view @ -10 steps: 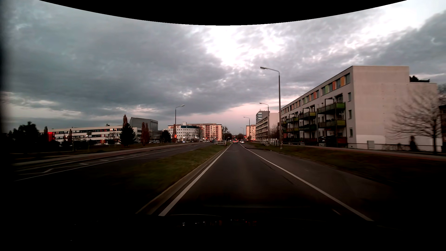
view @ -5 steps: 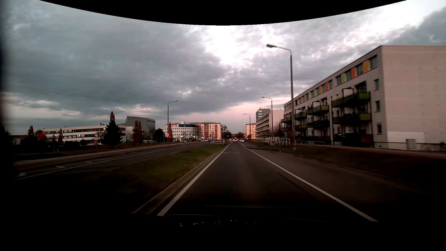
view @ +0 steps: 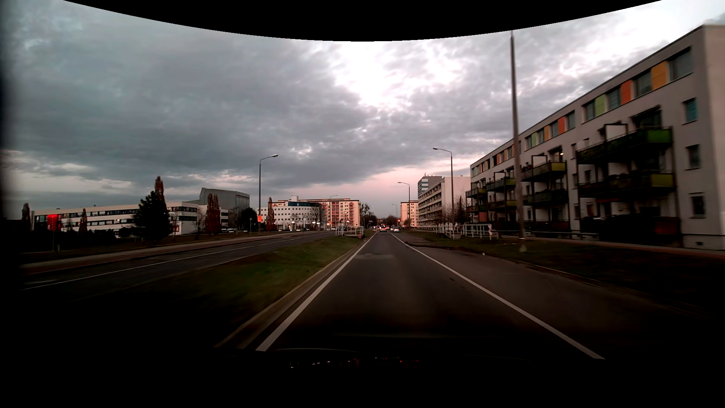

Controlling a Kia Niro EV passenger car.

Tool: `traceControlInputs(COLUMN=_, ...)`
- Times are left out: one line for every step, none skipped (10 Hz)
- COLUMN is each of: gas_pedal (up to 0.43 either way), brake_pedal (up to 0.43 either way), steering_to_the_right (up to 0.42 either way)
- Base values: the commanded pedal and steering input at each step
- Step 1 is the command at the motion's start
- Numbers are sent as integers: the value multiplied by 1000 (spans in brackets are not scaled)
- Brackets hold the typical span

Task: Follow the waypoints while adhering to traffic rules and regulations

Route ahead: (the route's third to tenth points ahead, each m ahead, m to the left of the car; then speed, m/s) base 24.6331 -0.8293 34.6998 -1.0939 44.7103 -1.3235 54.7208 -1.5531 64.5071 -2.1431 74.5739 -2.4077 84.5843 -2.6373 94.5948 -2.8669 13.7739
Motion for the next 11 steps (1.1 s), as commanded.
traceControlInputs(gas_pedal=98, brake_pedal=0, steering_to_the_right=-2)
traceControlInputs(gas_pedal=87, brake_pedal=0, steering_to_the_right=-1)
traceControlInputs(gas_pedal=87, brake_pedal=0, steering_to_the_right=-1)
traceControlInputs(gas_pedal=87, brake_pedal=0, steering_to_the_right=0)
traceControlInputs(gas_pedal=87, brake_pedal=0, steering_to_the_right=1)
traceControlInputs(gas_pedal=87, brake_pedal=0, steering_to_the_right=3)
traceControlInputs(gas_pedal=87, brake_pedal=0, steering_to_the_right=3)
traceControlInputs(gas_pedal=87, brake_pedal=0, steering_to_the_right=3)
traceControlInputs(gas_pedal=87, brake_pedal=0, steering_to_the_right=3)
traceControlInputs(gas_pedal=87, brake_pedal=0, steering_to_the_right=3)
traceControlInputs(gas_pedal=87, brake_pedal=0, steering_to_the_right=3)
